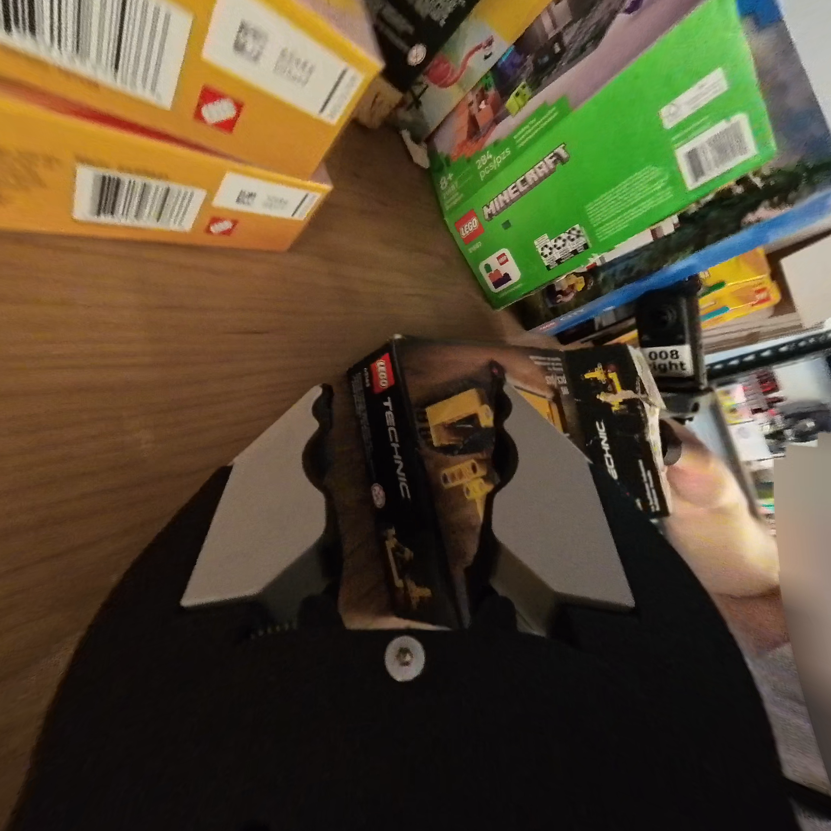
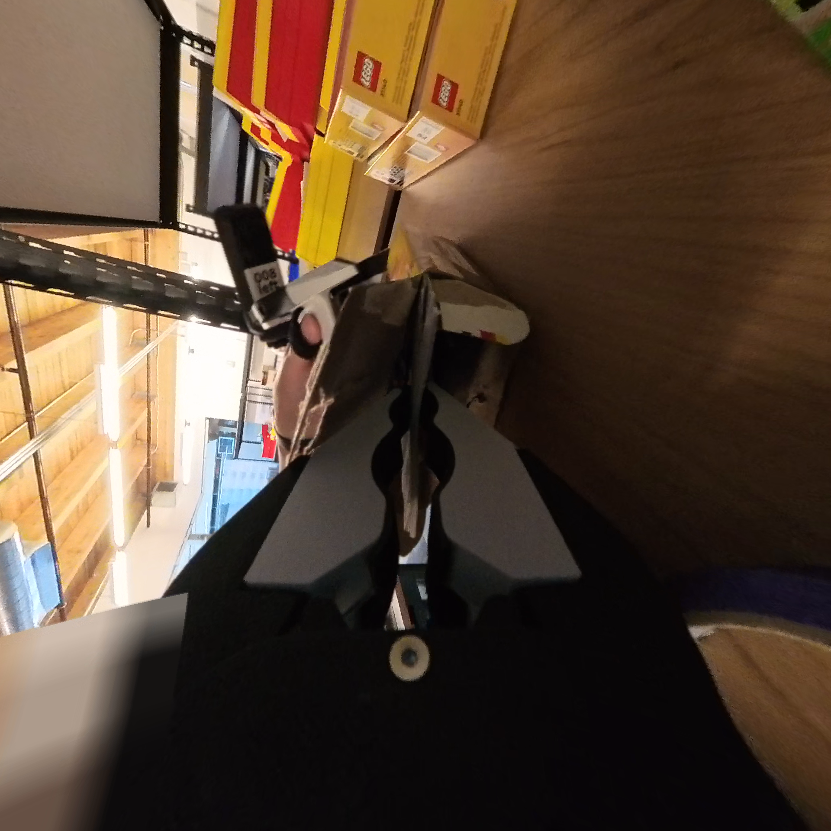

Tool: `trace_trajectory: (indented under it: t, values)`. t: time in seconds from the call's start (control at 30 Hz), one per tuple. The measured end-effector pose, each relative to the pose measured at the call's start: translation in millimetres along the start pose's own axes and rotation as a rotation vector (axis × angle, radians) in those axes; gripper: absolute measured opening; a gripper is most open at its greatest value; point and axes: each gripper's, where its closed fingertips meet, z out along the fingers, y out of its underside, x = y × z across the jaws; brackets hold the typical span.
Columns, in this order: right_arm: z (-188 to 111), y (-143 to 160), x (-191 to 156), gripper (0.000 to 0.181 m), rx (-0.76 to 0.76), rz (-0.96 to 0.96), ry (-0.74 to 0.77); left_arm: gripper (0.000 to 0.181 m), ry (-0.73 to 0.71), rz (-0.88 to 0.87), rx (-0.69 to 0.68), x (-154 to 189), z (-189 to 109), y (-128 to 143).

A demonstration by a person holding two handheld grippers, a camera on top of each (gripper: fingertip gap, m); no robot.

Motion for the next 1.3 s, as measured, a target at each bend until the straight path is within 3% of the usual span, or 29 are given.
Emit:
trace_trajectory:
  t: [0.1, 0.2, 0.3, 0.4, 0.47, 0.63, 0.77, 0.9, 1.03, 1.13, 1.17, 1.23, 1.3]
  values:
    - [0.0, -1.8, -2.0, 0.001, 0.025, 0.030, -0.006, 0.071, -0.037, 0.180, 0.077, 18.6, -18.8, -2.8]
    - [-0.1, -2.4, -3.5, 0.000, 0.042, 0.034, 0.000, 0.068, -0.052, 0.486, 0.115, 74.4, -29.5, 19.5]
    - [1.1, -2.7, -5.7, 0.001, 0.054, 0.035, 0.000, 0.065, -0.120, 0.810, 0.083, 124.0, -9.9, 60.4]
    - [1.3, -4.8, -7.7, 0.001, 0.068, 0.012, 0.025, 0.058, -0.265, 0.981, 0.044, 129.9, 15.6, 79.3]
    - [1.5, -6.5, -8.8, 0.001, 0.066, -0.020, 0.035, 0.049, -0.274, 0.978, 0.043, 134.3, 23.1, 83.1]
    - [3.0, -9.8, -10.2, 0.001, 0.061, 0.000, 0.016, 0.048, -0.405, 1.006, 0.059, 140.7, 22.8, 85.9]
    - [5.3, -6.6, -8.2, 0.001, 0.040, 0.010, 0.005, 0.058, -0.428, 0.946, 0.086, 142.2, 14.0, 91.1]
    - [9.4, -6.9, -15.3, 0.001, 0.026, -0.012, -0.012, 0.052, -0.480, 0.923, 0.044, 130.5, 19.1, 100.0]
    - [11.2, -7.4, -21.5, 0.001, 0.018, -0.065, -0.005, 0.023, -0.529, 0.922, 0.105, 128.7, 17.6, 86.2]
    - [12.6, -8.5, -24.4, 0.001, 0.028, -0.060, -0.029, 0.025, -0.451, 0.799, 0.142, 130.8, 13.2, 76.5]
    - [13.8, -8.8, -25.6, 0.001, 0.035, -0.053, -0.040, 0.035, -0.468, 0.789, 0.125, 125.6, 12.3, 73.7]
    - [17.8, -7.5, -27.3, 0.001, 0.048, -0.064, -0.047, 0.039, -0.534, 0.833, 0.073, 114.1, 13.4, 69.9]
    - [22.0, -6.9, -29.0, 0.001, 0.073, -0.091, -0.045, 0.017, -0.551, 0.897, 0.078, 114.3, 16.5, 64.0]
